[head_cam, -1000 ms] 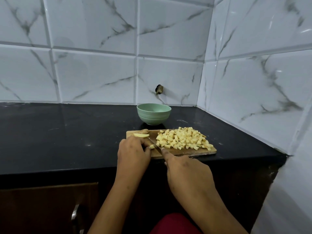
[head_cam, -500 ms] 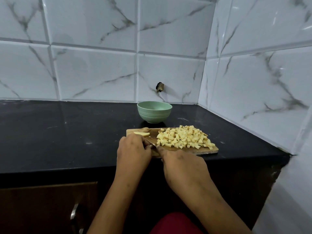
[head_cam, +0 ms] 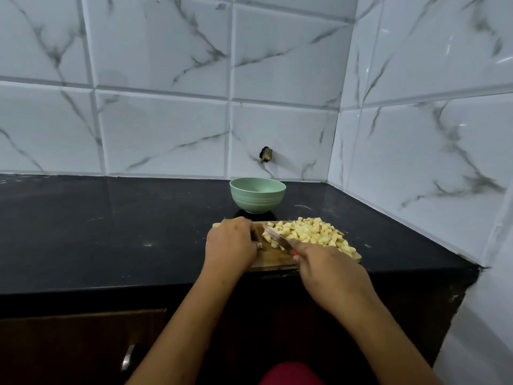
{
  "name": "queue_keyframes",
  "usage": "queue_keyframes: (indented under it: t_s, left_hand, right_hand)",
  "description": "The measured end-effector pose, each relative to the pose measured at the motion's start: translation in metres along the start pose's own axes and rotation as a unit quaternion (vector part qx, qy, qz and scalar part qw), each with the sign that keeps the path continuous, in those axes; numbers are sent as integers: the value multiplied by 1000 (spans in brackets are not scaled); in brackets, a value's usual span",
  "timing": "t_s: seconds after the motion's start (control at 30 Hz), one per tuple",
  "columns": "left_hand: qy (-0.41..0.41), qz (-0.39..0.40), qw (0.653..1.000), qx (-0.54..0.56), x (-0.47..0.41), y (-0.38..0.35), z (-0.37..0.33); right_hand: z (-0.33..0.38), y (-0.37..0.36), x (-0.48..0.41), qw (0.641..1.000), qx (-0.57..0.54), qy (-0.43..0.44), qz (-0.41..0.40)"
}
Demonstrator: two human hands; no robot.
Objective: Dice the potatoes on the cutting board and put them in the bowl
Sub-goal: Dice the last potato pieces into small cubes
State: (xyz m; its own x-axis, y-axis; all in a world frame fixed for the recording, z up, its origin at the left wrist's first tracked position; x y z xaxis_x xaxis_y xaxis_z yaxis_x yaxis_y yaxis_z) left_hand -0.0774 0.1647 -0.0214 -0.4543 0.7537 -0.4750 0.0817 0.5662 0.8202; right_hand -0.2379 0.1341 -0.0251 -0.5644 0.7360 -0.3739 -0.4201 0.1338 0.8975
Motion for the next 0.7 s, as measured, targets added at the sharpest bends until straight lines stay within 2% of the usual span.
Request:
queue_keyframes:
  t_s: [0.1,0.17,0.3,0.37,0.47,0.7]
  left_hand:
    - [-21,45,997,50,-12,-6,-8]
    - [-24,59,995,74,-16,-9,-5]
    - [1,5,999,51,-21,-2,19]
    - [15,8,1000,18,-23,0,32]
    - [27,49,998,-17,-25,-3,45]
    - [20,93,995,16,-27,-10,46]
  right_hand:
    - [-13,-5,-10,991,-126,-21,42]
    - [-18,-8,-14,983,-175,-32,43]
    - [-22,-15,-17,962,-261,-52,56]
    - [-25,-15,-18,947,-306,-65,68]
    - [-31,-9,-19,937,-335,-82,60]
    - [-26,-6,-21,941,-330,-70,31]
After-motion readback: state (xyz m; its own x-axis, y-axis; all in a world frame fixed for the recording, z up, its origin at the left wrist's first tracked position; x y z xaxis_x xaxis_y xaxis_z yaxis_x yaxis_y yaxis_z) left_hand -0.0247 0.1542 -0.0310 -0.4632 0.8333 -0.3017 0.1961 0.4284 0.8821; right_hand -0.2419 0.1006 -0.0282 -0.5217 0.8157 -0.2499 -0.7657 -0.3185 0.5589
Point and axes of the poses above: each hand's wrist, its own x-axis away from the middle knuckle, its own y-axis out of the back of the hand, z = x × y, the point moved 6 cm from there along -x, towards the middle knuckle, and after that the axes turned 3 degrees about -x, right-handed, at the moved point
